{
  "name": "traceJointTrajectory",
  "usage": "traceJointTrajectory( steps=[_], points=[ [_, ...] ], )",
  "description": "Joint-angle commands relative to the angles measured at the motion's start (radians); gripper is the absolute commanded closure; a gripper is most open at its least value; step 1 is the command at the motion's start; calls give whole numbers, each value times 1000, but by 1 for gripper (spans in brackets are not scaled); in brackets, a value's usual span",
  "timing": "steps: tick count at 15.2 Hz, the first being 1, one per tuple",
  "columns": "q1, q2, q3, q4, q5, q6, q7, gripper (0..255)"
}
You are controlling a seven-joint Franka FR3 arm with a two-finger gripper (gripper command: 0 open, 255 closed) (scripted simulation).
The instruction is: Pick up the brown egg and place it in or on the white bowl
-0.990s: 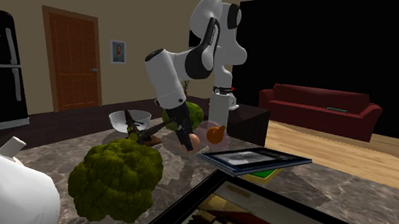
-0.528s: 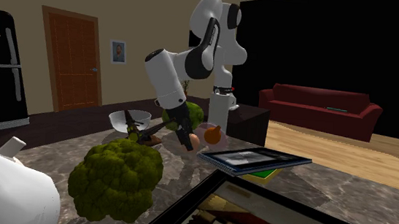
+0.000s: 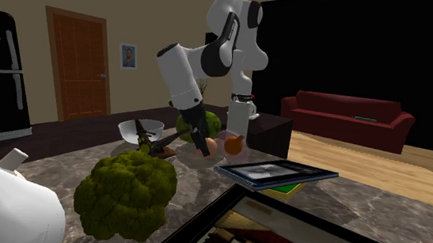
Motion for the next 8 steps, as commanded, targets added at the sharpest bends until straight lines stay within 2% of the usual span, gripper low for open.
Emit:
traceJointTrajectory(
  steps=[1, 8],
  points=[
    [2, -20, -2, -6, -4, -13, 6, 255],
    [7, -86, -11, -15, -19, -67, 28, 255]
  ],
)
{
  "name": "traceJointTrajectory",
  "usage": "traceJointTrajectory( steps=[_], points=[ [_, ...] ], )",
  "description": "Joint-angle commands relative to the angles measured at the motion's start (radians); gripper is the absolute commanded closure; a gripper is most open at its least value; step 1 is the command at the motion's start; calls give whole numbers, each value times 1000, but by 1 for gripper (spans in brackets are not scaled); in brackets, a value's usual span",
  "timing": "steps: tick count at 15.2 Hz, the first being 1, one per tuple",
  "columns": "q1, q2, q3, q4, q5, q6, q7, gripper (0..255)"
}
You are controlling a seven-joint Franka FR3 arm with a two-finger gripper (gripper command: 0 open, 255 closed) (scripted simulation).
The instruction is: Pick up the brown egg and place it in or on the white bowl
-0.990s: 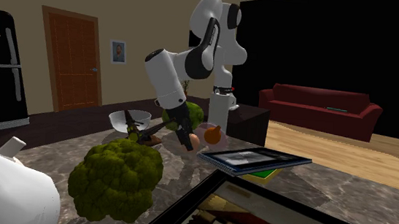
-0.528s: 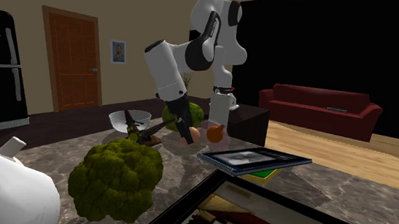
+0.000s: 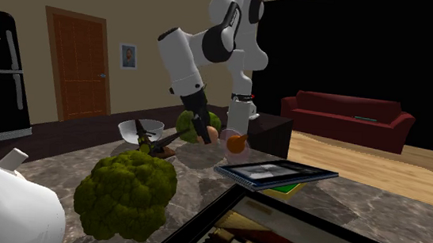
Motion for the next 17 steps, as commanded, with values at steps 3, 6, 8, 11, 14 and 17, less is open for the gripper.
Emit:
traceJointTrajectory(
  steps=[3, 6, 8, 11, 14, 17],
  points=[
    [2, -34, -5, 1, -9, -33, 13, 255],
    [3, -59, -8, 3, -15, -59, 23, 255],
    [4, -76, -10, 5, -19, -76, 29, 255],
    [5, -99, -13, 10, -26, -103, 39, 255],
    [5, -115, -15, 14, -30, -122, 46, 255],
    [-35, -127, -37, -3, -41, -135, -9, 255]
  ],
)
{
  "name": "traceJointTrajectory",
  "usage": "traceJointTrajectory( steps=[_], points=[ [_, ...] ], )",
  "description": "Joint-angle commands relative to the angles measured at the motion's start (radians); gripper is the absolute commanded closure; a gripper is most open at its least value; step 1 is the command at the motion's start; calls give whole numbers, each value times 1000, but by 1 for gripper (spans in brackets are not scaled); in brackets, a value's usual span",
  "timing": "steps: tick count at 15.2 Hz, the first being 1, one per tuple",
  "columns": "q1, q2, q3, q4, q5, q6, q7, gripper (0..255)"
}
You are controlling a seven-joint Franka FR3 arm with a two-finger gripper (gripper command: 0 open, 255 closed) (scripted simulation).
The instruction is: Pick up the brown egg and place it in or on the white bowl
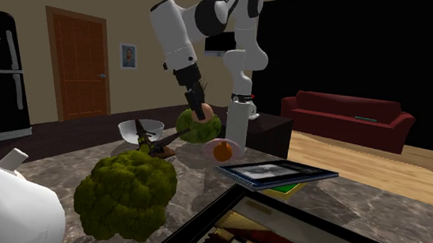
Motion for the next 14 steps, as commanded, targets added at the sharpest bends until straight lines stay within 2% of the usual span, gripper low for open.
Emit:
traceJointTrajectory(
  steps=[1, 8, 14],
  points=[
    [-24, -8, -14, -12, -8, -8, -35, 255],
    [-123, -3, -65, 1, -37, -52, -161, 255],
    [-214, 35, -105, 62, -60, -104, -266, 255]
  ],
)
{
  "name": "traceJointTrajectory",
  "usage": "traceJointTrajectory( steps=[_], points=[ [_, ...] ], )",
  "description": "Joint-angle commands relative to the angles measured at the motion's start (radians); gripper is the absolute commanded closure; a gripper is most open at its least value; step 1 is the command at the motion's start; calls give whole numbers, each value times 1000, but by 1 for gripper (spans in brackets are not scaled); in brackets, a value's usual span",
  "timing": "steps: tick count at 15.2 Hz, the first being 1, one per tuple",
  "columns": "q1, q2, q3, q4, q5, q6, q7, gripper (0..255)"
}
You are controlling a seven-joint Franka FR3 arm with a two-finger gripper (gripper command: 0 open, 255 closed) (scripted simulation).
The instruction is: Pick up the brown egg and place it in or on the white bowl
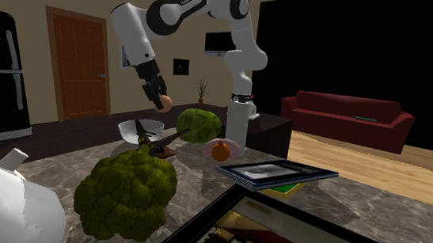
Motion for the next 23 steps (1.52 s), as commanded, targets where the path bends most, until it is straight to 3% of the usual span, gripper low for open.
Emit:
traceJointTrajectory(
  steps=[1, 8, 23],
  points=[
    [-30, 12, -13, 20, -8, -16, -36, 255],
    [-154, 106, -51, 176, -27, -102, -155, 255],
    [-162, 210, -32, 151, 0, 22, -181, 255]
  ],
)
